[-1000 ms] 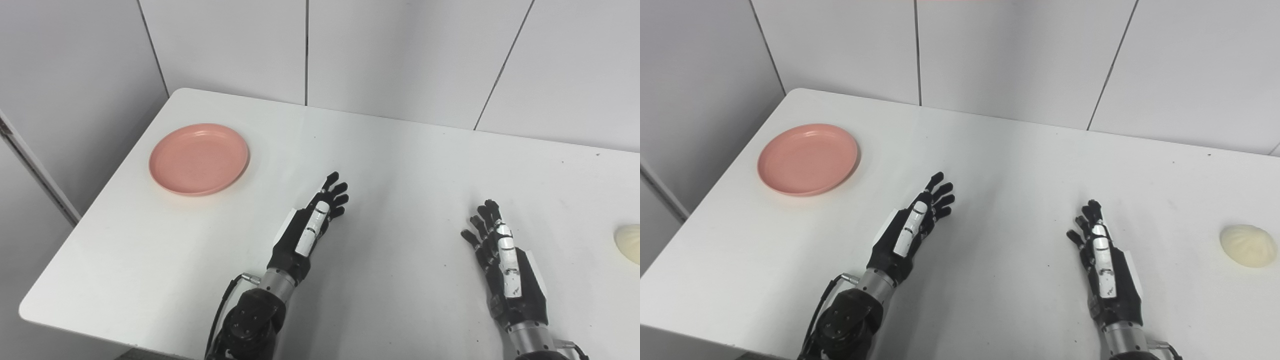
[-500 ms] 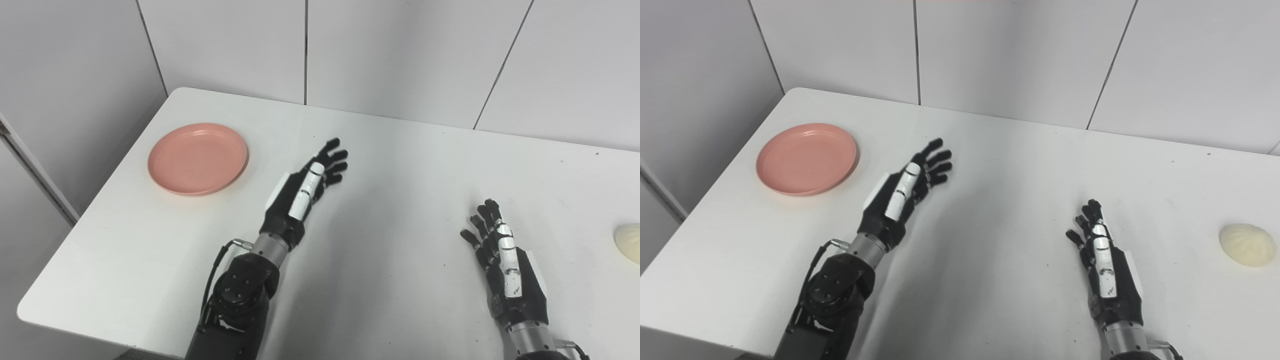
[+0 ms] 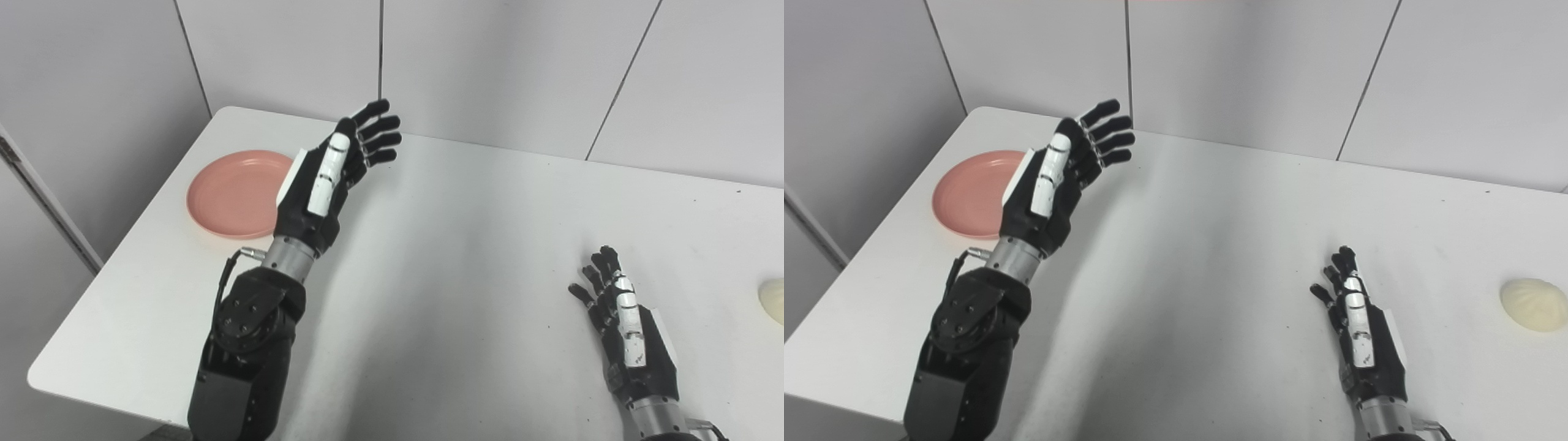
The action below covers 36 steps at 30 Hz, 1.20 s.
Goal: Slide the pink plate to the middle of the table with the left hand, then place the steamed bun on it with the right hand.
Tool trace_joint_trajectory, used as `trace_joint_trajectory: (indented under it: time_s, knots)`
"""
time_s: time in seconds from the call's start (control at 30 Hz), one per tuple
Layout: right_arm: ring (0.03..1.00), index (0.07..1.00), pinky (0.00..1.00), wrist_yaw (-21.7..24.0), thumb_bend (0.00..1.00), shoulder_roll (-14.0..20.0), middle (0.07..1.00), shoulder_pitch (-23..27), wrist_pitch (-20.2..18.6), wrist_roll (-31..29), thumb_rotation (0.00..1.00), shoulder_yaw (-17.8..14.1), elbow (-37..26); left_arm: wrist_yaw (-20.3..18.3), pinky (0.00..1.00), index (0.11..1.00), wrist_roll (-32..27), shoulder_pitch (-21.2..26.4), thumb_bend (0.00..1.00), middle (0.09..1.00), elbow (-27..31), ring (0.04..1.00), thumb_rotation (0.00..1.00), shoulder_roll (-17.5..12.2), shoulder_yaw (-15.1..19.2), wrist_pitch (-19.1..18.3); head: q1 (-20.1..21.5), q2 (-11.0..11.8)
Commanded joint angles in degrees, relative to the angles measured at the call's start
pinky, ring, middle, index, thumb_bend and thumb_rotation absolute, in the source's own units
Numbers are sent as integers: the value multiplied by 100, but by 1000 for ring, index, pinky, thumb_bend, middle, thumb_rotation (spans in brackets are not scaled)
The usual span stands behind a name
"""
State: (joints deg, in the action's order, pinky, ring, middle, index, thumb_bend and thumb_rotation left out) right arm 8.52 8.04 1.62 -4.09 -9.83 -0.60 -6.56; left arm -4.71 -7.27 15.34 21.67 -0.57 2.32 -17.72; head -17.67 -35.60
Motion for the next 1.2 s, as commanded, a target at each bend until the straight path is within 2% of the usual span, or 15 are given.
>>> trace_joint_trajectory:
  time_s: [0.0, 0.23, 0.47, 0.63, 0.83, 1.03, 1.17]
  knots:
    - [982, 997, 1000, 19, 283, 39, 993, 59, -83, -3, 1000, -27, -20, 91, 749, 771, -43, 269, 546, 776, 230, 762, 932, -51, 78, -68, -2, 6]
    - [982, 994, 1000, 24, 290, 15, 993, 60, -94, -14, 1000, -40, -17, 284, 727, 748, 39, 594, 518, 751, 207, 741, 919, -121, 261, -24, -20, 6]
    - [986, 1000, 1000, 30, 290, 10, 997, 56, -107, -22, 1000, -37, -20, 354, 747, 762, -37, 842, 509, 767, 43, 767, 947, -463, 547, -9, -16, 22]
    - [982, 994, 1000, 10, 281, 7, 993, 62, -119, -18, 1000, -51, -8, 366, 756, 767, -166, 1022, 502, 770, -167, 771, 961, -765, 878, 43, -17, 30]
    - [979, 993, 1000, 32, 289, 38, 989, 64, -80, -35, 1000, -69, 28, 416, 760, 761, -421, 1222, 502, 770, -403, 774, 930, -1081, 1295, 78, -24, 31]
    - [982, 997, 1000, 44, 292, 72, 993, 65, -104, -50, 1000, -87, 26, 553, 743, 765, -564, 1244, 488, 771, -509, 769, 935, -1149, 1582, 135, -63, 28]
    - [988, 1000, 1000, 79, 289, 108, 996, 79, -70, -70, 1000, -108, 79, 633, 751, 768, -527, 1187, 489, 777, -665, 772, 964, -1238, 1745, 332, -79, 23]
